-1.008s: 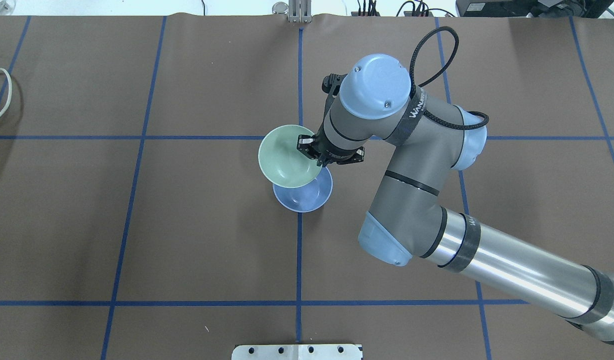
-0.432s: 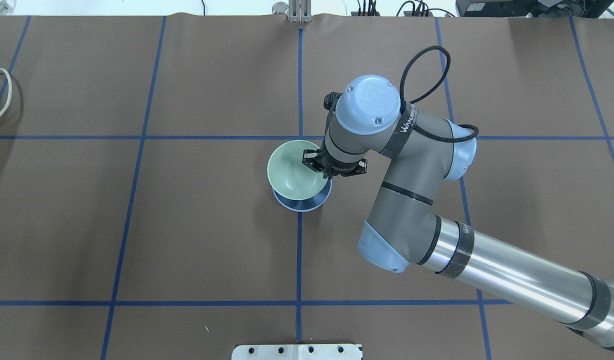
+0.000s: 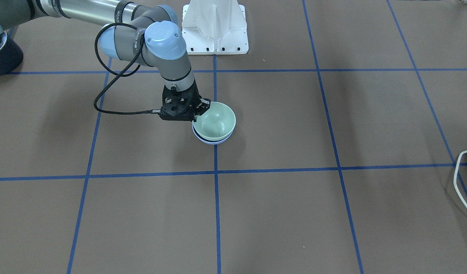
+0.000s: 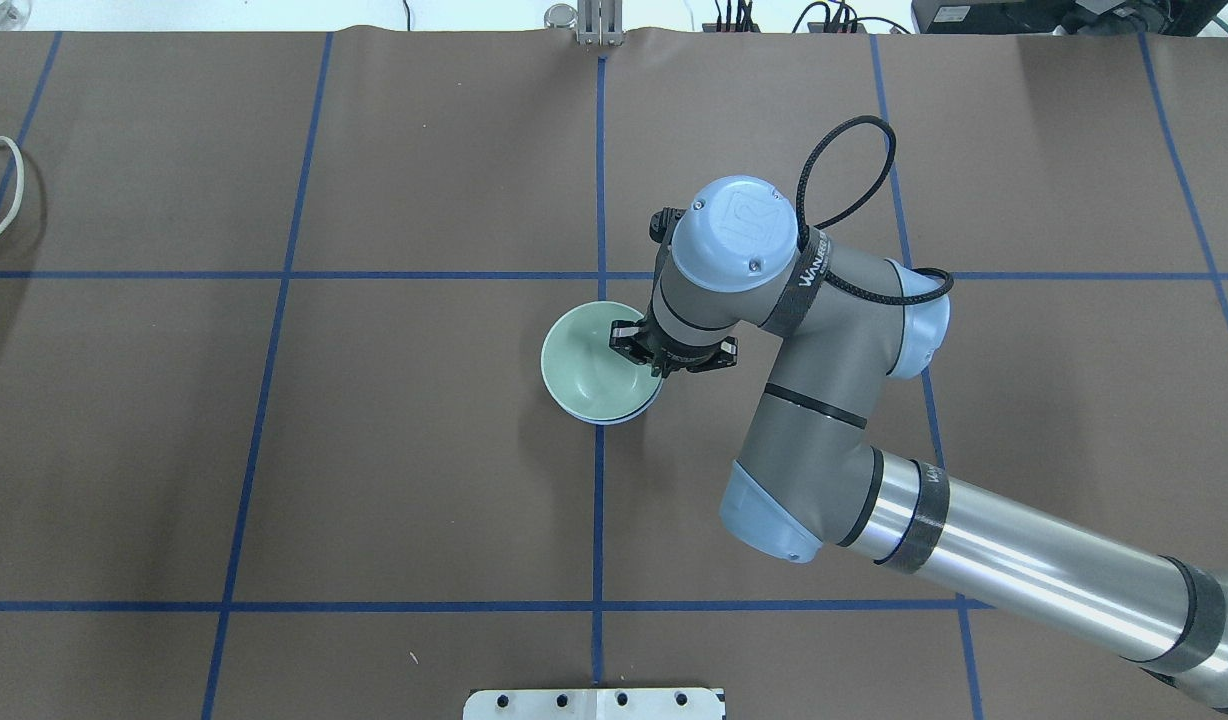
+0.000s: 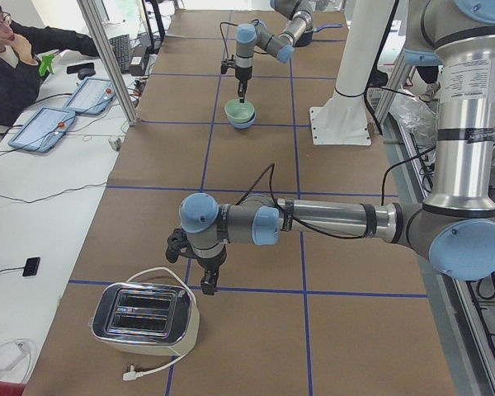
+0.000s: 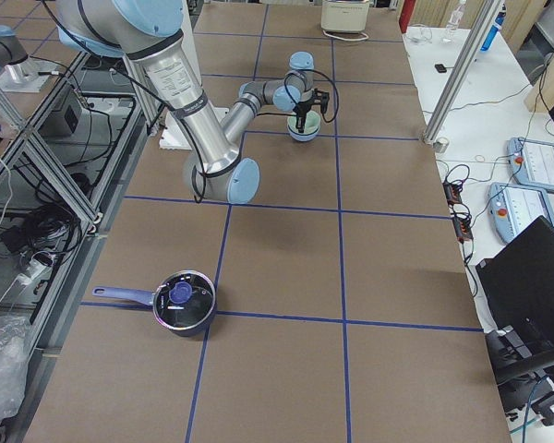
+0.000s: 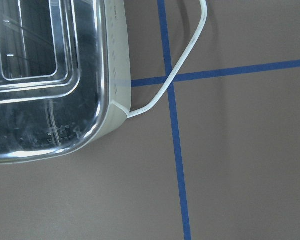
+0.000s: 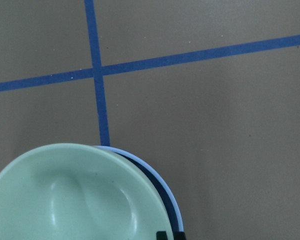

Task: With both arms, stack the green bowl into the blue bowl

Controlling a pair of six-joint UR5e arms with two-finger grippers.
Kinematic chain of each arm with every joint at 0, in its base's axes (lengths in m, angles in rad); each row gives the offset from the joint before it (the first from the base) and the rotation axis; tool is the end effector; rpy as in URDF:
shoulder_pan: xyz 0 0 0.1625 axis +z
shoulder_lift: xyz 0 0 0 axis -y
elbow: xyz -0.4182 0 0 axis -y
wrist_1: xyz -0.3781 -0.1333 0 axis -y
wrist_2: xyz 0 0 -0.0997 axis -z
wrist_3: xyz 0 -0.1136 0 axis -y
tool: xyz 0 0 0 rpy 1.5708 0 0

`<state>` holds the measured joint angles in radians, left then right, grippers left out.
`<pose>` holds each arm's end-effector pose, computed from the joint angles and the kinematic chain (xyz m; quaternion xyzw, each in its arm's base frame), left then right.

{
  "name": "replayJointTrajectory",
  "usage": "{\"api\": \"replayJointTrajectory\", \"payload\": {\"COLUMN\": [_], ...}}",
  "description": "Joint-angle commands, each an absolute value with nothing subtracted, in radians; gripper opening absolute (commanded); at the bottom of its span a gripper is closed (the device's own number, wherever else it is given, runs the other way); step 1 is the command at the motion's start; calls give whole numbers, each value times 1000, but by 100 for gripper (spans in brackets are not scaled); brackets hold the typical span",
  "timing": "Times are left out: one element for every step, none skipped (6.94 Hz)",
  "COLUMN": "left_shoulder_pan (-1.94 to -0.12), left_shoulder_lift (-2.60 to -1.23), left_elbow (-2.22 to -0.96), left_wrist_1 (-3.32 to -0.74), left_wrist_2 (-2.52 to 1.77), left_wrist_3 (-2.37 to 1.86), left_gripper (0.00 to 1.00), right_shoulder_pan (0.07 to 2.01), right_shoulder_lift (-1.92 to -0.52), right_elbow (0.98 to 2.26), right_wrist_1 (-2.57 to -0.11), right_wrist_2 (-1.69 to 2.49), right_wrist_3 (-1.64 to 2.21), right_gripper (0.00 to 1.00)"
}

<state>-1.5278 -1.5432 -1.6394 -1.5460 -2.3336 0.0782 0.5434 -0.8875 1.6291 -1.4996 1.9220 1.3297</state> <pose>-0.0347 -0.4692 0.6455 0.0141 0.3720 0.0592 0.9262 -0.5409 -0.4368 0.2323 0.0005 -0.4210 0.0679 0.9045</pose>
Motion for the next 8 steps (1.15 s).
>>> {"api": "replayJointTrajectory", "payload": {"left_shoulder_pan": [-1526, -1526, -1526, -1528, -1526, -1526, -1526, -1526], "left_shoulder_lift": [-1543, -1543, -1543, -1543, -1543, -1543, -1543, -1543], "left_elbow": [-1638, -1637, -1637, -1637, -1635, -1634, -1634, -1637], "left_wrist_1": [-1545, -1546, -1546, -1546, -1545, -1546, -1545, -1545], "left_wrist_2": [-2333, -2335, -2333, -2335, -2333, -2333, -2333, -2335], "left_wrist_3": [78, 78, 78, 78, 78, 78, 75, 51], "left_gripper": [99, 99, 99, 99, 99, 99, 99, 99], "right_shoulder_pan": [535, 535, 535, 535, 537, 535, 537, 561], "right_shoulder_lift": [-896, -896, -897, -899, -908, -920, -920, -917], "right_elbow": [1629, 1629, 1629, 1628, 1614, 1591, 1591, 1601], "right_wrist_1": [-1499, -1499, -1499, -1479, -1410, -1349, -1344, -1344], "right_wrist_2": [1922, 1922, 1921, 1916, 1914, 1905, 1890, 1894], "right_wrist_3": [1328, 1328, 1325, 1321, 1324, 1327, 1325, 1324], "right_gripper": [0, 0, 0, 0, 31, 99, 100, 100]}}
